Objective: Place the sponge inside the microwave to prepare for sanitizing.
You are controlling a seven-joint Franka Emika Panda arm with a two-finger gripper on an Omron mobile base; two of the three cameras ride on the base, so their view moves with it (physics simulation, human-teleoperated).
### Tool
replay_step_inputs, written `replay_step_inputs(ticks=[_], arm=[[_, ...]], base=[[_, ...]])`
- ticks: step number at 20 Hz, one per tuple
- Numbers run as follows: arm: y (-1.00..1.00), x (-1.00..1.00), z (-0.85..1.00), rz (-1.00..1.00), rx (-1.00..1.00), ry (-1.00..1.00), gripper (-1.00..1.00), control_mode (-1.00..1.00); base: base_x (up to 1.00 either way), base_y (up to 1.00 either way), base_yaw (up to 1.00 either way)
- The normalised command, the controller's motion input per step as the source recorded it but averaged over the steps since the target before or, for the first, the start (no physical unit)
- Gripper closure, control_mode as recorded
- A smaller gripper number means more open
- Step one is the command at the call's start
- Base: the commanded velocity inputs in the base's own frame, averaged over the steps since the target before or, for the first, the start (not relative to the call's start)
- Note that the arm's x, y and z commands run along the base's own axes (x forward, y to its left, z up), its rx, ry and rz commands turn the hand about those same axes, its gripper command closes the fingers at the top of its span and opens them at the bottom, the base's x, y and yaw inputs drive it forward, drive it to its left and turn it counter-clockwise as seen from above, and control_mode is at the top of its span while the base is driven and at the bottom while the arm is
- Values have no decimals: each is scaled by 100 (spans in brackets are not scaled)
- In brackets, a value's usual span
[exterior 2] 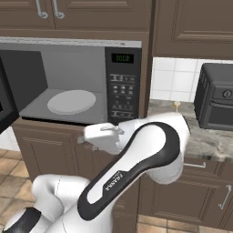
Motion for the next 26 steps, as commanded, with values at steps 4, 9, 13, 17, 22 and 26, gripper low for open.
replay_step_inputs(ticks=[4, 9, 13, 17, 22, 26], arm=[[-40, 35, -2, -9, -12, 2, -100, -100], [-38, 44, -8, -12, -18, 1, -100, -100], [-35, 30, -18, -10, -19, -1, -100, -100], [-8, 11, -41, -20, -26, -16, -100, -100], [-16, 19, -30, -20, -24, -15, -100, -100], [-37, 36, -3, -15, -5, 1, -100, -100]], base=[[0, 0, 0], [0, 0, 0], [0, 0, 0], [0, 0, 0], [0, 0, 0], [0, 0, 0]])
